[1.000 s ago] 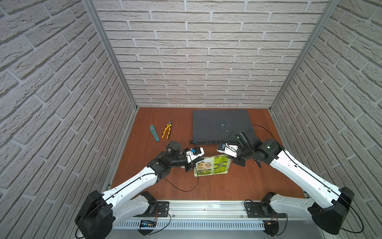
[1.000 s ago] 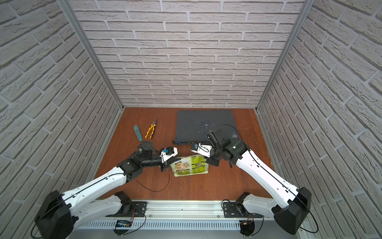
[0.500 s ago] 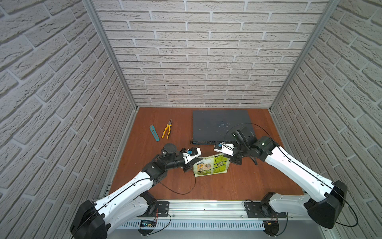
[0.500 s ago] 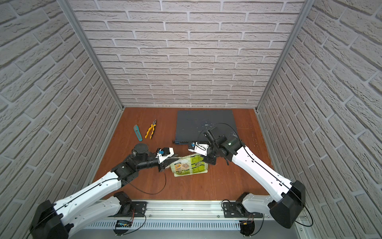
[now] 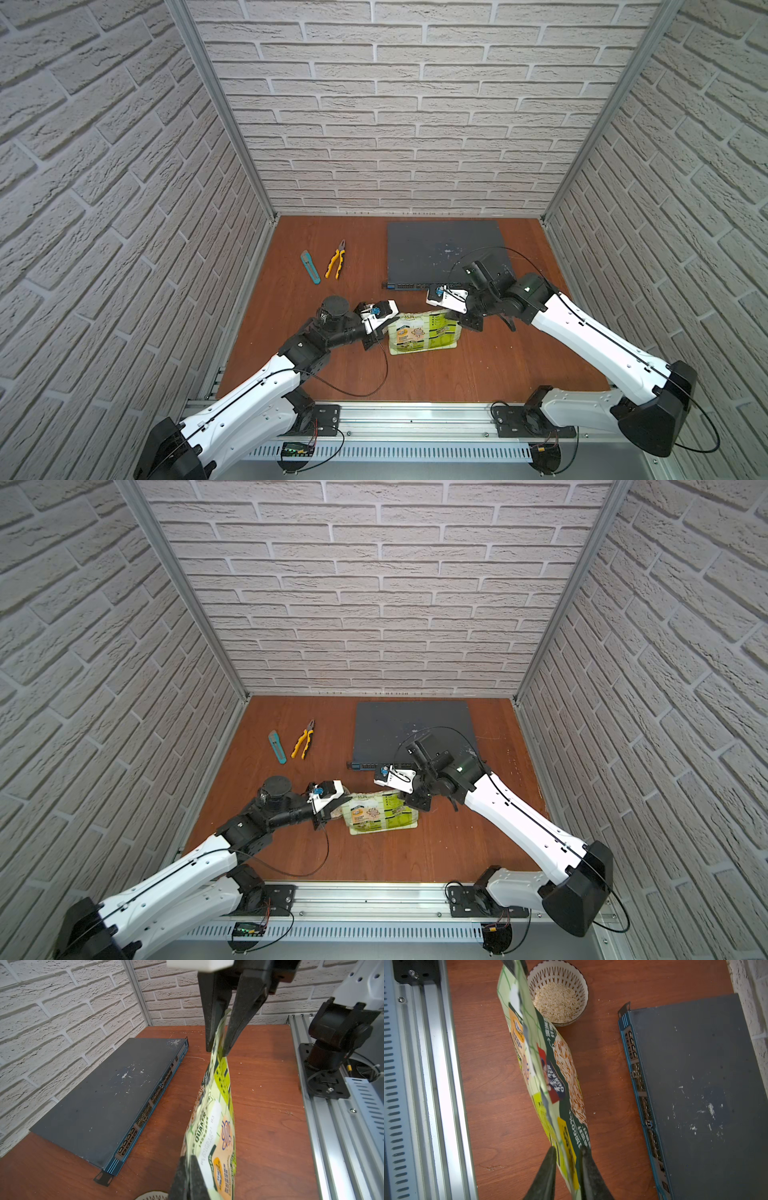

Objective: Pour the oats into the breakfast bowl
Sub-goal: Close the oats bag at the center of the board.

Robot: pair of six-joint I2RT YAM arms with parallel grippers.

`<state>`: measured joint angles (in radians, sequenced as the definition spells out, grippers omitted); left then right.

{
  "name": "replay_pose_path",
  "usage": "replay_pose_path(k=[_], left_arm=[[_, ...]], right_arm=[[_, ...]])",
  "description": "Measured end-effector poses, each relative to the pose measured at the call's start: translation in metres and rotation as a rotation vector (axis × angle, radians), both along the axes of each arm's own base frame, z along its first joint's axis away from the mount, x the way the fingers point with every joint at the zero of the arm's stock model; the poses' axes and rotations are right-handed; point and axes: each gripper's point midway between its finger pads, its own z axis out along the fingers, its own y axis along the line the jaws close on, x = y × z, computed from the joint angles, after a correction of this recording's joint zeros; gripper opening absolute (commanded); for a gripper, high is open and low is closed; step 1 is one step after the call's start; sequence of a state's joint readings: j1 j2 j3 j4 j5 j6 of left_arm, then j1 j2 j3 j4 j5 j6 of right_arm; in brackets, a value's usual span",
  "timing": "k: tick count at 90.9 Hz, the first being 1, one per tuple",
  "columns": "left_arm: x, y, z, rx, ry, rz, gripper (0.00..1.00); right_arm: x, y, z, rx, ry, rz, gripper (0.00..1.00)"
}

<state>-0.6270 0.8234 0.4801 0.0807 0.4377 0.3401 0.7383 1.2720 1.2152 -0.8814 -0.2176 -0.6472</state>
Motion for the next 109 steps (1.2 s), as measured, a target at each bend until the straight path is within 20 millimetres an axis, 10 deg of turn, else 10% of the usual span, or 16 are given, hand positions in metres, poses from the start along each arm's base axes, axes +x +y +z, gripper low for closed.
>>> replay_pose_path(k=[12,24,51,61,82,101,109], left_arm=[[0.0,-0.001,0.0,-0.002,-0.001,-0.004,0.0],[0.0,-0.001,0.001,-0.004,-0.001,-0.007,0.0],[0.001,-0.002,0.001,-0.006,-0.003,-0.005,0.0],[0.001,-0.002,0.001,-0.006,-0.003,-0.007,0.0],[0.002,-0.001,0.001,-0.007,-0.002,-0.003,0.0],[0.001,-0.002,0.0,-0.008,0.0,-0.01,0.0],[0.002,-0.002,0.0,-0.008,0.0,-0.009,0.0]], right_arm=[[0.0,0.019,0.002,0.016,0.008,0.051,0.3],[0.001,0.031,-0.005,0.005,0.029,0.08,0.04],[-0.001,0.04,-0.006,0.003,0.031,0.104,0.24],[-0.004,0.05,-0.006,0.011,0.037,0.135,0.04],[-0.002,0.059,-0.005,0.02,0.045,0.148,0.22],[-0.005,0.072,-0.004,0.051,0.052,0.171,0.04],[-0.004,0.073,-0.004,0.053,0.056,0.165,0.23]])
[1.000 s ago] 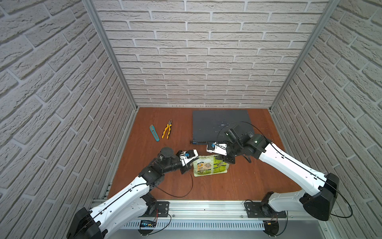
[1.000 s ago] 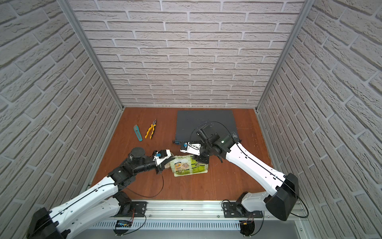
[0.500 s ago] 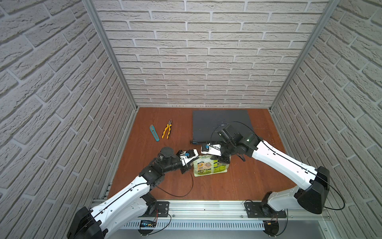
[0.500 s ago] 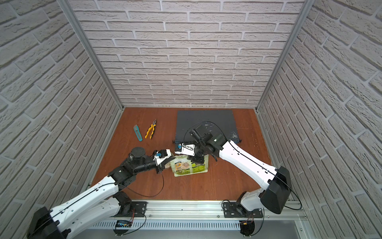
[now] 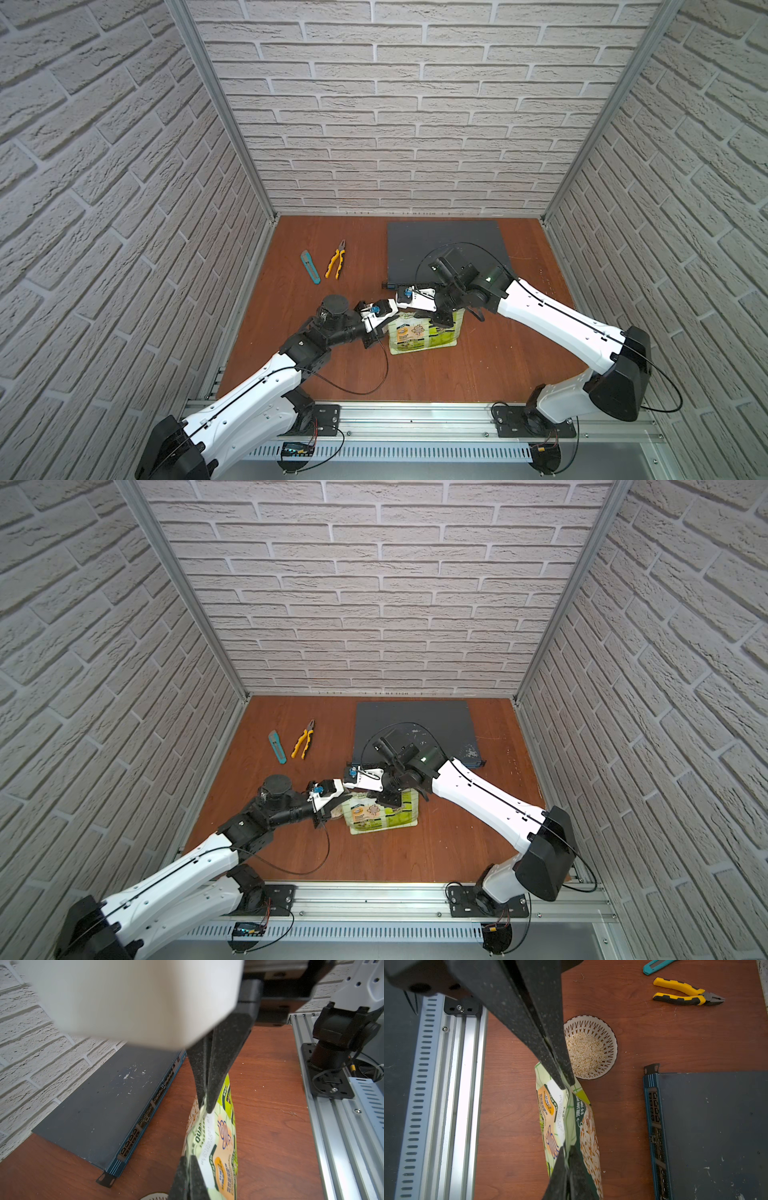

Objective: Pour the oats into the breakfast bowl
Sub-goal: Close the oats bag at the center of the board.

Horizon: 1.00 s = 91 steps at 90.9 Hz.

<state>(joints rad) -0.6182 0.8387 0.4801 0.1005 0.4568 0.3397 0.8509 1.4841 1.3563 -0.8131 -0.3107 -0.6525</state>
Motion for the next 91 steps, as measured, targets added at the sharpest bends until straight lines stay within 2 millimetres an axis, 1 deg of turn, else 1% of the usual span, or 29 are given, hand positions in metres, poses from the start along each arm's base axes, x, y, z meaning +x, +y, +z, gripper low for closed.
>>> replay_pose_path(k=[4,8,11,15,20,30,42,56,68,72,77,83,91], left_arm=[[0.0,0.0,0.001,-0.001,-0.002,-0.002,0.0],[-0.001,-0.001,0.001,-0.004,-0.003,-0.005,0.0],[-0.001,-0.001,0.001,-0.005,-0.003,-0.005,0.0],[-0.001,-0.001,0.001,-0.006,-0.003,-0.007,0.0],[-0.001,-0.001,0.002,-0.007,-0.002,-0.01,0.0],[0.001,-0.001,0.001,-0.004,-0.001,-0.007,0.0],[0.005,-0.005,0.004,0.0,-0.007,-0.009,0.0],[0.017,-0.013,0.01,0.008,-0.023,-0.017,0.0],[0.031,-0.023,0.019,0.01,-0.04,-0.026,0.0],[0.035,-0.027,0.019,0.013,-0.036,-0.029,0.0],[0.039,-0.03,0.018,0.019,-0.03,-0.034,0.0],[0.041,-0.033,0.012,0.031,-0.018,-0.044,0.16],[0.042,-0.033,0.006,0.04,-0.002,-0.049,0.29]], right_arm=[[0.0,0.002,0.0,0.008,0.002,0.002,0.26],[0.0,0.004,0.001,0.014,0.004,0.005,0.25],[0.0,0.004,0.001,0.017,0.008,0.003,0.19],[0.0,0.005,0.0,0.019,0.014,-0.002,0.06],[0.002,0.007,-0.002,0.017,0.015,-0.005,0.04],[0.007,0.006,-0.003,0.01,0.01,-0.016,0.03],[0.016,0.0,0.0,0.023,0.012,-0.036,0.04],[0.025,-0.011,0.007,0.02,0.004,-0.051,0.03],[0.039,-0.022,0.015,0.017,-0.015,-0.083,0.04],[0.042,-0.024,0.015,0.015,-0.016,-0.094,0.06],[0.045,-0.028,0.014,0.009,-0.013,-0.108,0.14],[0.049,-0.033,0.014,0.004,-0.018,-0.127,0.21],[0.054,-0.038,0.019,0.009,-0.035,-0.151,0.3]])
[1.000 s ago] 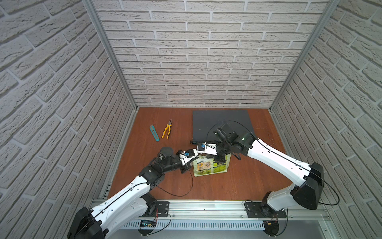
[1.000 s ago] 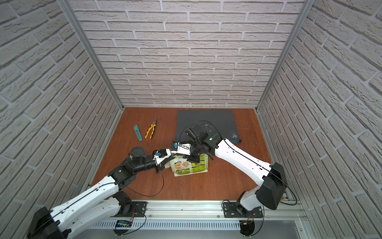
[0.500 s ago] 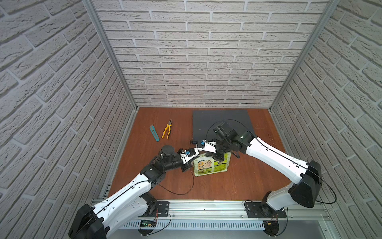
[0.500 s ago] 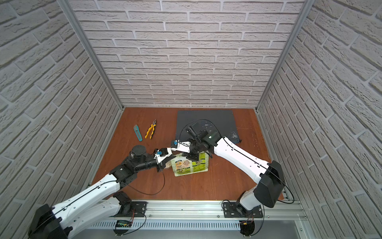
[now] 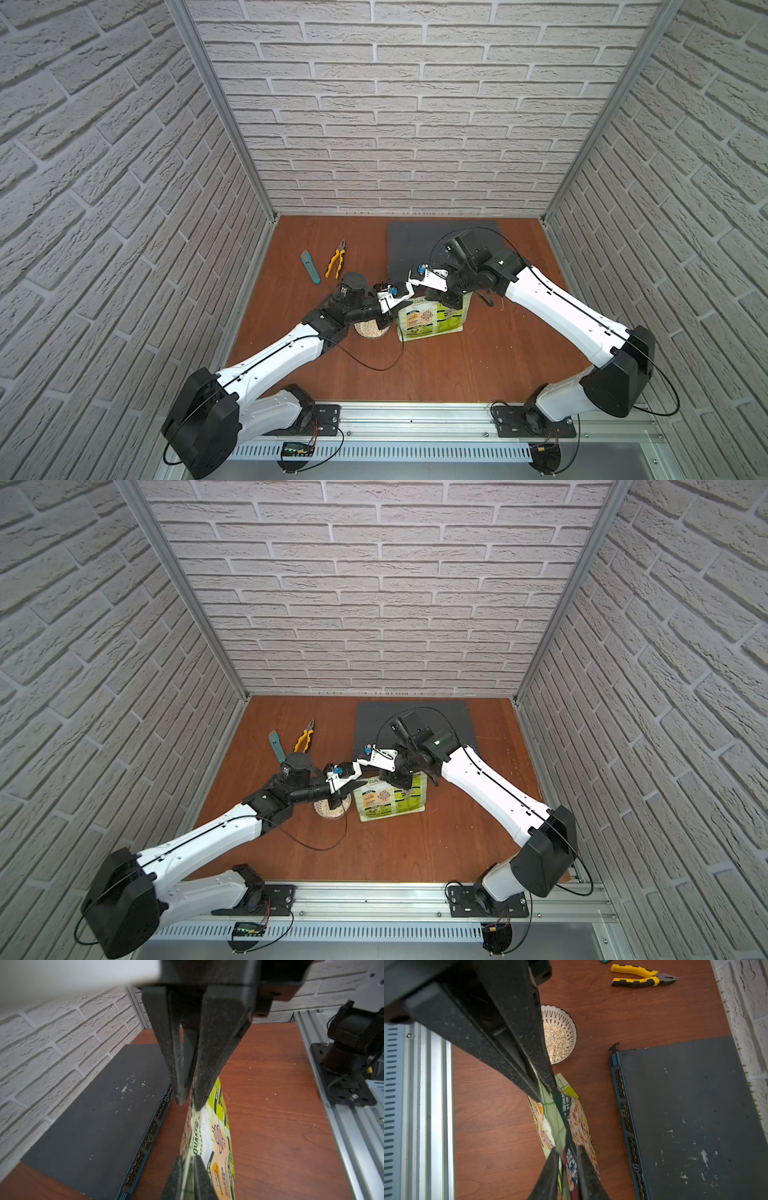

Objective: Pour the oats into the breakfast bowl
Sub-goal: Close the oats bag at the center of the board, then reset both arms

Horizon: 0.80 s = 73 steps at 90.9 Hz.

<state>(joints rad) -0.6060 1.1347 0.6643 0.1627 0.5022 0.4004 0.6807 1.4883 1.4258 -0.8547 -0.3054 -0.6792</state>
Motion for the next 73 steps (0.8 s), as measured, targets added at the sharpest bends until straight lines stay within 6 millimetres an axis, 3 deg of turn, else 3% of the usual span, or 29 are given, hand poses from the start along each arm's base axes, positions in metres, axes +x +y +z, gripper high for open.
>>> replay_pose_path(k=[11,23,32,41,50,62,73], left_arm=[[0.0,0.001,0.003,-0.006,-0.007,-0.001,0.46],[-0.003,0.011,0.022,-0.034,-0.048,0.024,0.54],[-0.008,0.025,0.039,-0.071,-0.101,0.079,0.64],[-0.008,0.046,0.043,-0.097,-0.126,0.183,0.66],[0.004,0.074,0.039,-0.107,-0.125,0.347,0.8],[0.034,0.13,0.034,-0.116,-0.103,0.677,0.98],[0.055,0.196,0.026,-0.129,-0.06,1.012,0.98]], right_arm=[[0.002,-0.007,0.012,0.019,-0.024,-0.027,0.42],[0.007,-0.026,0.036,0.06,-0.071,-0.099,0.52],[0.019,-0.055,0.06,0.105,-0.117,-0.224,0.6],[0.034,-0.092,0.086,0.18,-0.185,-0.405,0.7],[0.042,-0.134,0.099,0.239,-0.248,-0.613,0.98],[0.049,-0.172,0.084,0.279,-0.269,-0.844,1.0],[0.052,-0.198,0.03,0.271,-0.229,-1.016,1.0]])
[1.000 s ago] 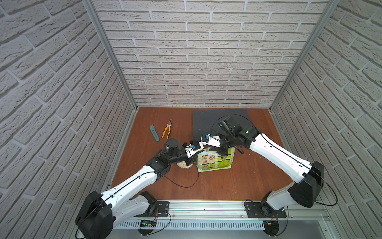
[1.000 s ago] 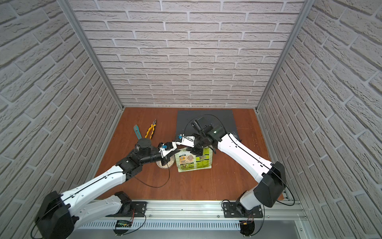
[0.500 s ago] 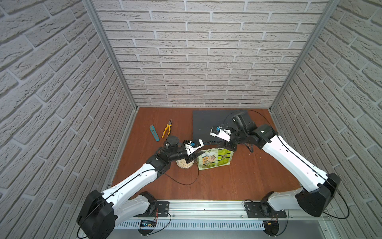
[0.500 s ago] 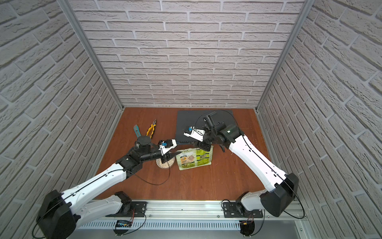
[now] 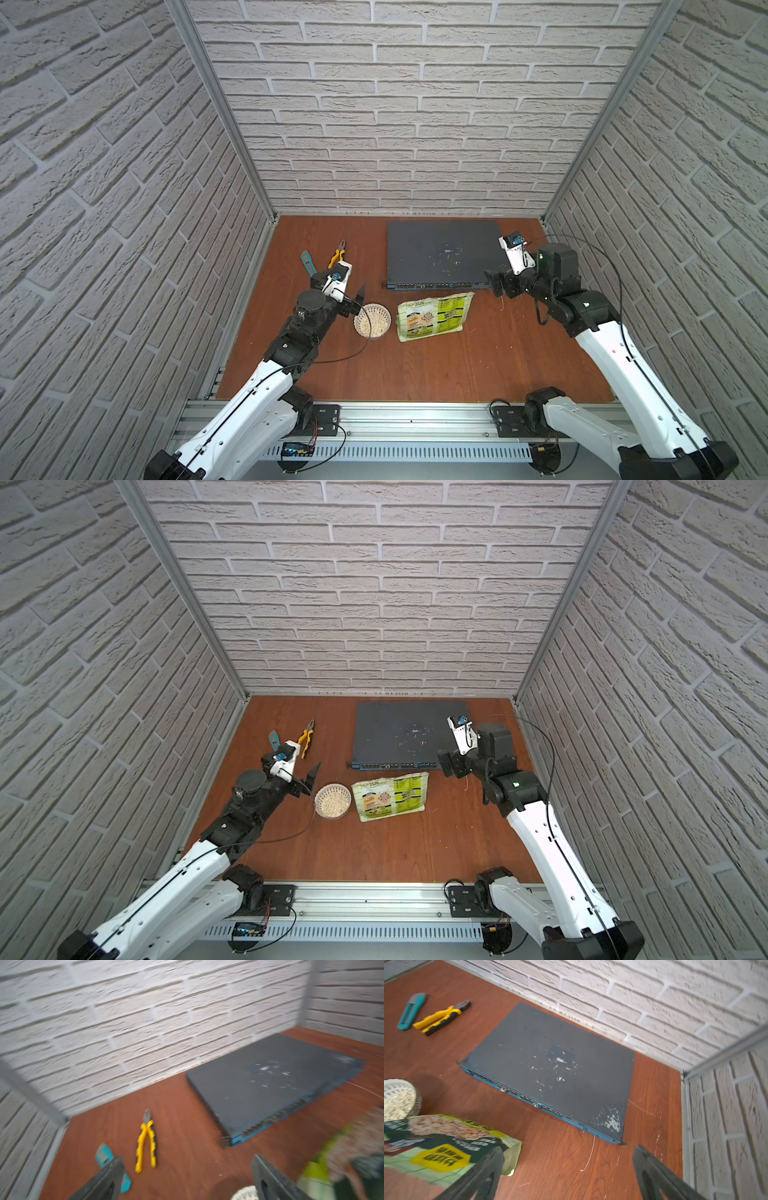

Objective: Pour the oats into the breakfast bowl
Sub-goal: Reset both arms

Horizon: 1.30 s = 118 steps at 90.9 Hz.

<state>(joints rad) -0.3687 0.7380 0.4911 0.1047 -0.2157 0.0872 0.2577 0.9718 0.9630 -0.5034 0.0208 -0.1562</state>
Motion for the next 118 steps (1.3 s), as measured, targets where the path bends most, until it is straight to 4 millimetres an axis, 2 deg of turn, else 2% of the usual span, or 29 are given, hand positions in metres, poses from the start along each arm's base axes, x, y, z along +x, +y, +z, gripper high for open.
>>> replay_pose_path(k=[9,17,30,46,58,67,85,101,118], left_arm=[[0.003,0.047,-0.006,-0.028,0.02,0.229,0.98],[0.001,0.077,-0.011,-0.04,0.029,0.393,0.98],[-0.002,0.115,-0.025,-0.02,0.06,0.602,0.98],[-0.008,0.141,-0.051,0.009,0.11,0.725,0.98],[-0.013,0.152,-0.065,-0.001,0.118,0.756,0.98],[-0.013,0.156,-0.074,-0.026,0.111,0.75,0.98],[-0.002,0.159,-0.092,-0.076,0.099,0.704,0.98],[0.019,0.152,-0.117,-0.093,0.127,0.622,0.98],[0.045,0.134,-0.149,-0.106,0.169,0.501,0.98]], right_arm=[[-0.002,-0.023,-0.054,0.008,0.044,-0.134,0.99],[-0.003,-0.045,-0.09,0.009,0.052,-0.251,0.99],[0.004,-0.071,-0.122,0.042,-0.025,-0.385,0.99],[0.018,-0.083,-0.157,0.078,-0.105,-0.441,0.99],[0.031,-0.083,-0.169,0.105,-0.147,-0.44,0.99],[0.042,-0.085,-0.171,0.116,-0.18,-0.448,0.99],[0.059,-0.09,-0.192,0.111,-0.158,-0.468,0.99],[0.083,-0.09,-0.164,0.139,-0.224,-0.47,0.99],[0.084,-0.089,-0.164,0.149,-0.219,-0.472,0.99]])
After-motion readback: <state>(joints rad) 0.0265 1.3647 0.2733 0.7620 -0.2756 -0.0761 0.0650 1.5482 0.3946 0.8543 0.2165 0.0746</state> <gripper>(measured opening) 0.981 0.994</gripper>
